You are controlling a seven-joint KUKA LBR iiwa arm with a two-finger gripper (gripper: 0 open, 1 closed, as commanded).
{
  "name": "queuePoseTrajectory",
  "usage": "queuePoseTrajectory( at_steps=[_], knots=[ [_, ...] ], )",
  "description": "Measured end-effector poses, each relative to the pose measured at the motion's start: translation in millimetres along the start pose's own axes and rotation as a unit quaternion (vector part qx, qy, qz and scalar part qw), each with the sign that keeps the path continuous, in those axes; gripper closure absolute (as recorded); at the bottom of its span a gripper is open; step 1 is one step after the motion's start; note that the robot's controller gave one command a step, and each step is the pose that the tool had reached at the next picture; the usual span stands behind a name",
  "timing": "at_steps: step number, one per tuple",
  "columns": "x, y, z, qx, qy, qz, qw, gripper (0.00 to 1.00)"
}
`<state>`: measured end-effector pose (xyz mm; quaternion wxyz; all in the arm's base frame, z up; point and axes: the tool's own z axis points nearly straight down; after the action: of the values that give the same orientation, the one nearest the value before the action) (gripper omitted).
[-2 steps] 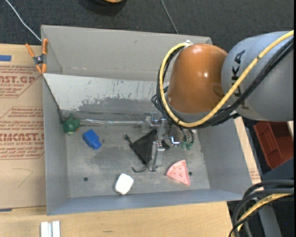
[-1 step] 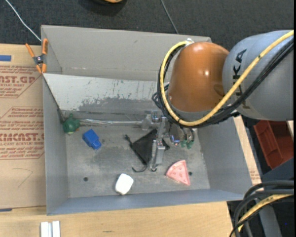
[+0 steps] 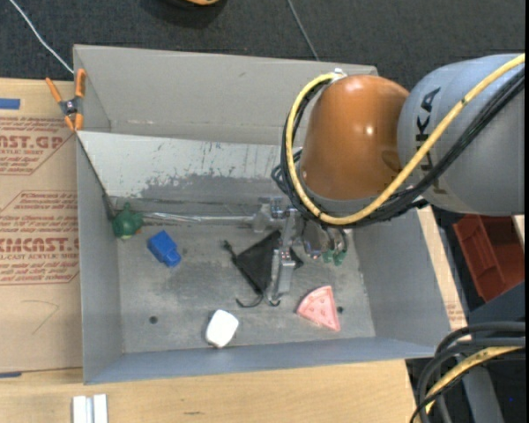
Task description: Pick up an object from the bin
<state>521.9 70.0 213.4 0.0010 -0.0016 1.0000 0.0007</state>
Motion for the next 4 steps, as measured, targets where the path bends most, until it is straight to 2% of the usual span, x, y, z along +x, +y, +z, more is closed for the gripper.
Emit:
queuePoseTrajectory(
  at_steps=[1,2,3,4],
  knots=[
    [11.8,-9.6,-27.6,0.0,-0.0018,-0.001,1.0,0.0],
    [-17.2,-22.6,38.3,0.0,-0.002,-0.11,0.9939,0.0],
    [-27.7,-5.0,82.0,-0.001,-0.0018,-0.115,0.9934,0.0],
    [-33.8,-53.6,90.0,0.001,-0.0028,-0.256,0.9665,0.0]
  ],
)
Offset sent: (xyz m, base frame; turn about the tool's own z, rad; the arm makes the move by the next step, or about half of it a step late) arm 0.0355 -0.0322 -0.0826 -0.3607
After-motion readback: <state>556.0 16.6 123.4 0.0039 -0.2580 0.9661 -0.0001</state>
